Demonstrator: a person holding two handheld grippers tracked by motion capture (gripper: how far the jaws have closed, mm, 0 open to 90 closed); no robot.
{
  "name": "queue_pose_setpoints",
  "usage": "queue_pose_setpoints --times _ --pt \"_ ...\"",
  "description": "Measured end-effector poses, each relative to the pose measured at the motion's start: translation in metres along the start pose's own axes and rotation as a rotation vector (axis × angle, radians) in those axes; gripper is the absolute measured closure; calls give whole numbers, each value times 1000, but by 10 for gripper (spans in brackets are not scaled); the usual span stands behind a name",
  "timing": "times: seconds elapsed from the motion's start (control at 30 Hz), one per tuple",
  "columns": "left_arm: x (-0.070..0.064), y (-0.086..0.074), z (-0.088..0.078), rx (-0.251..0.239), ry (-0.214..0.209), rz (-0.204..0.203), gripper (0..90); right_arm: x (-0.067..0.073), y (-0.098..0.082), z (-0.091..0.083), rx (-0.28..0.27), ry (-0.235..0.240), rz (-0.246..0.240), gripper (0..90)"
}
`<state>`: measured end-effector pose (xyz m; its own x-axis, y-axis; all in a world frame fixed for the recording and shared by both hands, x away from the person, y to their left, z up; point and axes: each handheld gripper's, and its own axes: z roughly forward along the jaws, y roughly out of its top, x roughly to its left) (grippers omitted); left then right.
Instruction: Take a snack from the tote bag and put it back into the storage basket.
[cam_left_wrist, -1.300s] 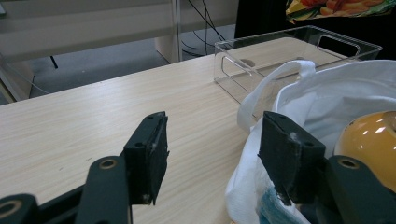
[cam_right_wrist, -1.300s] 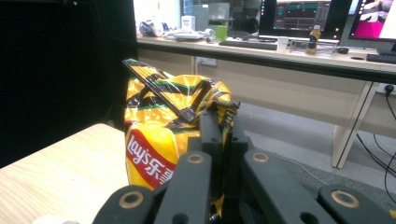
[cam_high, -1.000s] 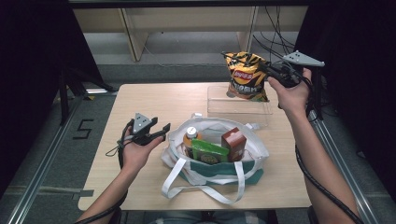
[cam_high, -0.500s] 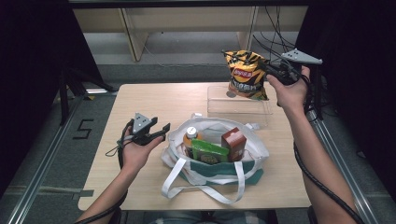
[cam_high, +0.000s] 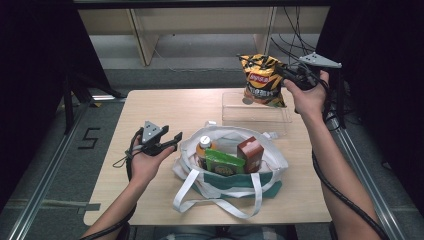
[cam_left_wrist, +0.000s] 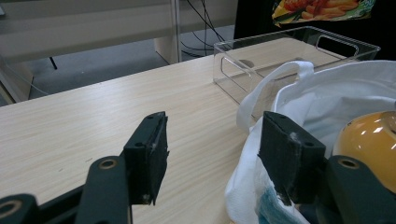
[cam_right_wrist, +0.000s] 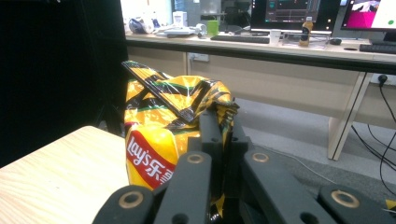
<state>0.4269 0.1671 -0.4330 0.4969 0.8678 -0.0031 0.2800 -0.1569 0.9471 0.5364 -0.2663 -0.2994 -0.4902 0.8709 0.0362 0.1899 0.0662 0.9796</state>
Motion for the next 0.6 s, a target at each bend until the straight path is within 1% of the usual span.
queue_pose_setpoints --times 0.03,0.07,0.1,0.17,0.2,0.27,0.37,0.4,0.53,0.6 --pt "0 0 0 1 0 -1 412 -1 0 1 1 0 -4 900" --pt "0 0 0 1 0 -1 412 -1 -1 2 0 -3 4 900" --pt "0 0 0 0 0 -1 413 -1 -2 2 8 -5 5 900" --pt "0 0 0 -1 0 4 412 -2 -2 3 7 -5 8 900" --pt "0 1 0 -1 0 7 413 -3 -3 4 5 -4 1 900" --pt "0 0 0 0 0 4 412 -3 -3 4 9 -10 13 900" --pt "0 0 0 0 -1 0 413 -4 -4 6 12 -5 10 900" --pt "0 0 0 1 -1 8 413 -4 -5 6 13 -9 13 900" --pt "0 0 0 0 -1 7 412 -5 -5 7 16 -13 21 900" --pt "0 0 0 0 -1 7 413 -6 -6 9 9 -17 21 900"
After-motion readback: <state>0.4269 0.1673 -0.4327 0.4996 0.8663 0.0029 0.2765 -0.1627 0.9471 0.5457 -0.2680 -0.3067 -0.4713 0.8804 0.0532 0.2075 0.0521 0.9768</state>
